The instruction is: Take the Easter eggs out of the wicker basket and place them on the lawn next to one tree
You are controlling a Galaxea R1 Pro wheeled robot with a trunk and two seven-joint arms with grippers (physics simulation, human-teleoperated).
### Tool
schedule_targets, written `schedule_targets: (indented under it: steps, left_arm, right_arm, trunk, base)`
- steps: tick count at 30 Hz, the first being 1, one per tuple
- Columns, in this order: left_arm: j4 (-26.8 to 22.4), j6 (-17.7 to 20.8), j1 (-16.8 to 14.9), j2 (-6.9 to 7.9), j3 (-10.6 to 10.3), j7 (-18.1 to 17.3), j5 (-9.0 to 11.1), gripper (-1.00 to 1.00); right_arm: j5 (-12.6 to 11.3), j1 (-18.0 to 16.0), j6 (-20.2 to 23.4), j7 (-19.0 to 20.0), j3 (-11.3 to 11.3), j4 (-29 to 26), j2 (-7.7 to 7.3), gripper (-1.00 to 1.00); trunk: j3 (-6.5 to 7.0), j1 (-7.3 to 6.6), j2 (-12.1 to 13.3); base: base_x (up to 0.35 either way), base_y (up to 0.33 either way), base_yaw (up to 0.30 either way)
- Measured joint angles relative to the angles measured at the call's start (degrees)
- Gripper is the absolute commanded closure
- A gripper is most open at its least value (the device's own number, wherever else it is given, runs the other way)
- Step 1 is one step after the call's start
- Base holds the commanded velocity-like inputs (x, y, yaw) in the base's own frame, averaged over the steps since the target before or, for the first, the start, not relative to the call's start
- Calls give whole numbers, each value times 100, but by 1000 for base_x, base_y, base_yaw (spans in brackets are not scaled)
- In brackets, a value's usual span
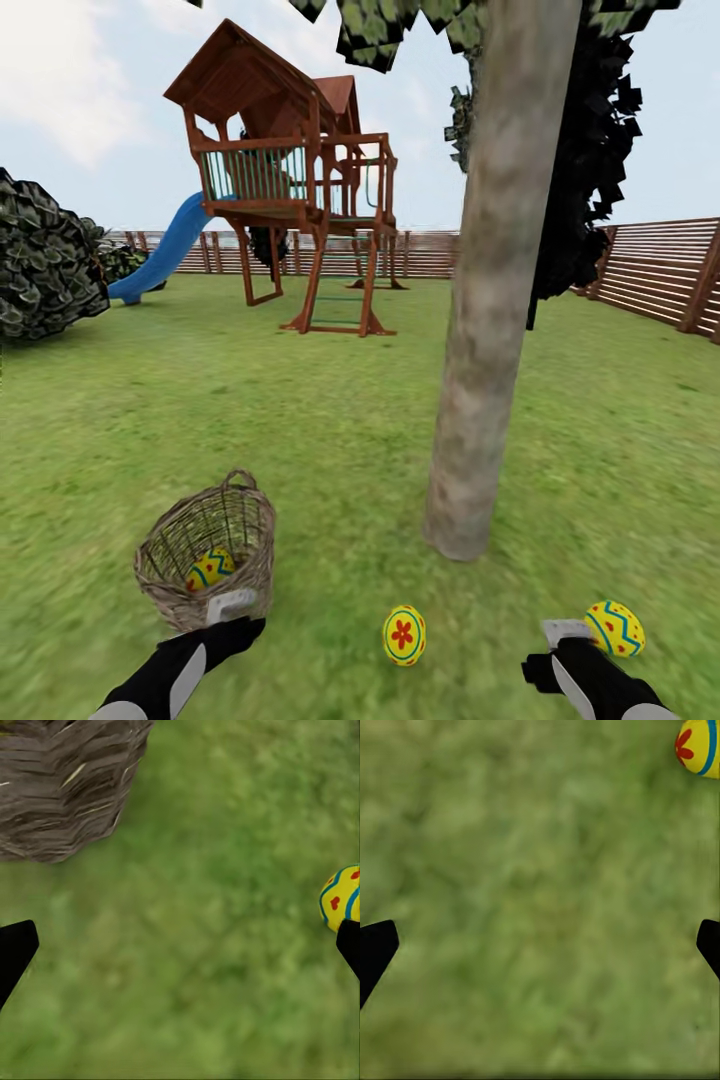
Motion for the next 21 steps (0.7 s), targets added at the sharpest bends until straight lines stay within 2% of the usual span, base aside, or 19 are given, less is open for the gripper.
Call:
schedule_targets:
  steps: [5,21]
  left_arm:
    - [9,-103,0,18,-12,-534,-21,-100]
    - [11,-106,0,6,-22,-631,-34,-100]
  right_arm:
    - [-3,0,-1,0,0,0,0,-100]
    - [-4,0,-3,0,0,0,0,-100]
  trunk:
    - [90,-110,201]
    - [377,-461,842]
  base:
    - [0,336,0]
    - [31,337,0]
